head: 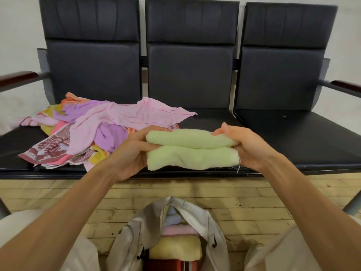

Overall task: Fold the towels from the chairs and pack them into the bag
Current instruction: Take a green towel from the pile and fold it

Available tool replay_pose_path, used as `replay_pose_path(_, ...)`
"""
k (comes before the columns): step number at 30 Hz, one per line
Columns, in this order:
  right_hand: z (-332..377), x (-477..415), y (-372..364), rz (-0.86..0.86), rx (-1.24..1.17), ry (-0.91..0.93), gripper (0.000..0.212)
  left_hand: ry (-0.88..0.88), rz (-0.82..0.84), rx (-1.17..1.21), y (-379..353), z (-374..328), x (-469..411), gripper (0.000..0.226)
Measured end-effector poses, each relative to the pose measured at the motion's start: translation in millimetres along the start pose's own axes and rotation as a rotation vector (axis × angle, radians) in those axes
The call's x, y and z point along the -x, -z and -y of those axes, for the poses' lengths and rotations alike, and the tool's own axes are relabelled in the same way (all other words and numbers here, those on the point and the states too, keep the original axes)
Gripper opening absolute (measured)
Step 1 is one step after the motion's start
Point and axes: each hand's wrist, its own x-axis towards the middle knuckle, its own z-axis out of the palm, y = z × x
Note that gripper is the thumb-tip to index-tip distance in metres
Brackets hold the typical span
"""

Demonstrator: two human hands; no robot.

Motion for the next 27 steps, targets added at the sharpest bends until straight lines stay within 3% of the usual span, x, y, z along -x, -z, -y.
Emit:
replay_pose_path(4,-3,-4,3,-0.099,0.074,0.036,0.024,0.084,0.066,0.126,-2,-2,0,0.025)
replay_pose_path(7,-3,-5,10,-0.015,0.063,-0.068,0.044,0.089,-0.073,-0.041,-4,1,-5,0.026)
replay_pose_path(9,-3,-5,11,0.045,0.129,-0.166,0.034,0.068,-0.064,-0.164,-4,2,-4,0.022)
replay_pose_path(12,-3,-3,14,0.073,0.383,-0.227,0.025,0.112,0.038,-0.314,2,5,-2,0.045)
replay_pose_path(16,7,4,15,0.182,0.933,-0.065,0.039,0.253,0.217,-0.525,2,10,-5,0.053)
replay_pose_path(19,9,6,13,0.174,0.986,0.073,0.048,0.382,0.384,-0.641,-8,17,-10,0.047)
replay_pose_path(22,0,0,9,0.188,1.13,0.125,0.051,0.436,0.394,-0.824,-14,25,-15,0.042)
replay_pose_path(27,-18,-12,-4,0.304,1.37,0.048,0.06,0.314,0.347,-1.045,-12,33,-20,0.046)
